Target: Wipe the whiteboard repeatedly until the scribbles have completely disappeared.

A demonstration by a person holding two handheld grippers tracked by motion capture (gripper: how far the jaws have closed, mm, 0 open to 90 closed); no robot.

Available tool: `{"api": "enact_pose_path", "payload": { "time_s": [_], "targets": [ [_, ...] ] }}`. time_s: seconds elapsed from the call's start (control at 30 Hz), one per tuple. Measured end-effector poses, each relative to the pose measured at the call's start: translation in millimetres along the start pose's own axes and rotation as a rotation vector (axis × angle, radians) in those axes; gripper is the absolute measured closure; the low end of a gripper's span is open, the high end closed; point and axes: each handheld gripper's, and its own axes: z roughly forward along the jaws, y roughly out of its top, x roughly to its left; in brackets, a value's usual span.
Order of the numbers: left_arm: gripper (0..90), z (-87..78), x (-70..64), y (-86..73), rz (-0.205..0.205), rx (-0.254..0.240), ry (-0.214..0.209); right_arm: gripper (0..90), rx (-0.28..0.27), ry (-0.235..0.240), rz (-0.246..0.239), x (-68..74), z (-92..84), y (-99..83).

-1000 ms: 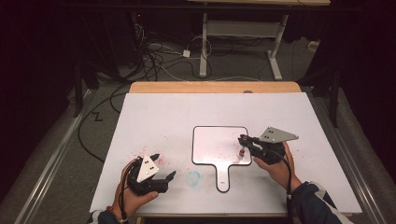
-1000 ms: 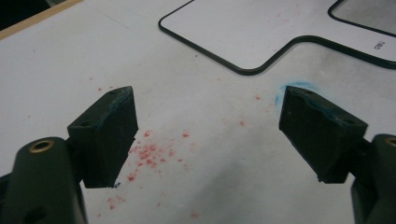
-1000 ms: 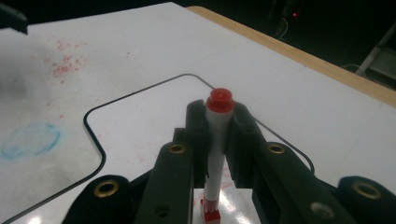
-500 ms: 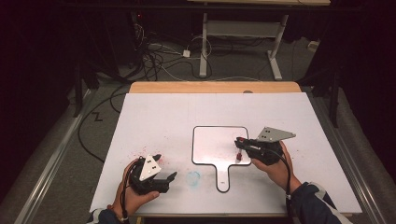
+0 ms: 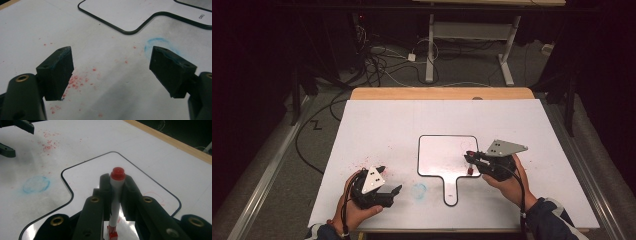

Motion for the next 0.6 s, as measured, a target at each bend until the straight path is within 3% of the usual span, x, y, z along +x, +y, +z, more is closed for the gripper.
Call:
{"api": "enact_pose_path", "payload": {
  "time_s": [0.1,0.3,0.6],
  "targets": [
    [18.7,0.1,0.0,-0.1,0.002,0.002,-0.001,81.4,0.021,-0.021,-0.001,-1.7,-5.5,-1.2],
    [18.6,1.7,-0.4,0.7,0.005,0.007,-0.008,81.4,0.020,-0.015,0.021,-1.7,-6.1,-1.7],
    [18.6,3.7,-0.3,0.4,0.002,0.012,-0.013,81.4,-0.074,-0.032,0.057,-10.0,18.8,1.5]
  ]
}}
